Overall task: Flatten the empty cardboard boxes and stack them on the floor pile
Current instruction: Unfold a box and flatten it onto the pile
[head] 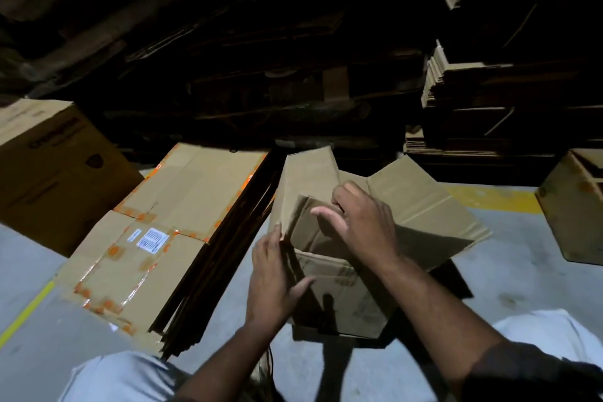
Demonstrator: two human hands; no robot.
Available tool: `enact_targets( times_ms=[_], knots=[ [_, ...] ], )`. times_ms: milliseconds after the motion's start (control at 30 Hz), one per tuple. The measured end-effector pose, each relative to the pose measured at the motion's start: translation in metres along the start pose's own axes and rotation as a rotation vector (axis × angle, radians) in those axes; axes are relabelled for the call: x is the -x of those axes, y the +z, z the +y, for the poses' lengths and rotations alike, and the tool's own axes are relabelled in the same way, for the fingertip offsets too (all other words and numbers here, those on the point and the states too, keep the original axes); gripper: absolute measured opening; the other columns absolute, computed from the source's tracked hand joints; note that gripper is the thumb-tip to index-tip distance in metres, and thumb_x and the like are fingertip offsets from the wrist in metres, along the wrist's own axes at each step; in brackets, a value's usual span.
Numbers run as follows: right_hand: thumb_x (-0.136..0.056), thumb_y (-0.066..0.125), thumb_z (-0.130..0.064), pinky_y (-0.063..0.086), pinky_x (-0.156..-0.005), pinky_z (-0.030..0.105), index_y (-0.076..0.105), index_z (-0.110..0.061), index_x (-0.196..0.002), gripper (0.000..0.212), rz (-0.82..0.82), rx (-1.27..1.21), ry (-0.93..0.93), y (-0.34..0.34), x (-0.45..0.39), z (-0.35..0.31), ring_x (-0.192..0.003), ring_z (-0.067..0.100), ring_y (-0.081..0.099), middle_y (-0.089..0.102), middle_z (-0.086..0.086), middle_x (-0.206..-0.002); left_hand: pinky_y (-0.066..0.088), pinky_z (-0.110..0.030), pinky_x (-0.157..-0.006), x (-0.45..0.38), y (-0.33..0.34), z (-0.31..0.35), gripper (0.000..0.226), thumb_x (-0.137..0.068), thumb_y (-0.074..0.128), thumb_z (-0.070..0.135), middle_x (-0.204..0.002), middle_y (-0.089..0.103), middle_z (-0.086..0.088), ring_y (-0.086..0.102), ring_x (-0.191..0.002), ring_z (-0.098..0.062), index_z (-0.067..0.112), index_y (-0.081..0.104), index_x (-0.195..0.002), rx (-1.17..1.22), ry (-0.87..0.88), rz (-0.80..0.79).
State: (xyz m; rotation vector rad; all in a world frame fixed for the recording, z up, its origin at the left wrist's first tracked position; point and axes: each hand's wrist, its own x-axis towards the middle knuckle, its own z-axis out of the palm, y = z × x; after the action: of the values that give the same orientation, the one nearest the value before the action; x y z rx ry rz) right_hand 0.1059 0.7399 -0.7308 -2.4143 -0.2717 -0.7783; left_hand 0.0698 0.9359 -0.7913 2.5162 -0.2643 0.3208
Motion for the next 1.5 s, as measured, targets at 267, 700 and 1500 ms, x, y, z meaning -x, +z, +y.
enact_targets(
  times_ms=[267, 700, 1500],
  knots=[
    [-0.088, 0.056, -0.055, 0.036, -0.056, 0.021, 0.052, -0.021, -0.084, 0.034, 0.013, 0.029, -0.087, -0.005, 0.004, 0.008, -0.065, 0.005, 0.039, 0.038, -0.012, -0.080, 0.055, -0.049, -0.097, -0.035, -0.005, 0.002, 0.054, -0.082, 0.069, 0.062, -0.123, 0.069, 0.005, 0.065, -0.114, -0.012, 0.021, 0.070, -0.118, 0.428, -0.184, -0.428],
    [-0.096, 0.056, -0.038, 0.033, -0.104, 0.051, 0.048, -0.006, -0.131, 0.048, 0.479, -0.171, 1.282, -0.007, 0.033, 0.114, -0.135, 0.036, 0.037, 0.043, 0.019, -0.143, 0.054, -0.057, -0.096, -0.105, -0.020, -0.014, 0.045, -0.095, 0.067, 0.041, -0.114, 0.074, -0.015, 0.071, -0.106, -0.033, 0.004, 0.062, -0.121, 1.238, -0.751, 0.322],
    [-0.062, 0.070, -0.076, 0.042, -0.109, 0.046, 0.070, -0.012, -0.120, 0.086, -0.447, -1.168, 1.466, 0.064, 0.080, 0.056, -0.123, 0.029, 0.060, 0.069, 0.010, -0.126, 0.054, -0.046, -0.093, -0.027, -0.007, -0.104, 0.052, -0.100, 0.038, 0.063, -0.128, 0.067, 0.000, 0.060, -0.121, -0.019, 0.029, 0.064, -0.130, 0.969, -1.054, -0.017]
  ],
)
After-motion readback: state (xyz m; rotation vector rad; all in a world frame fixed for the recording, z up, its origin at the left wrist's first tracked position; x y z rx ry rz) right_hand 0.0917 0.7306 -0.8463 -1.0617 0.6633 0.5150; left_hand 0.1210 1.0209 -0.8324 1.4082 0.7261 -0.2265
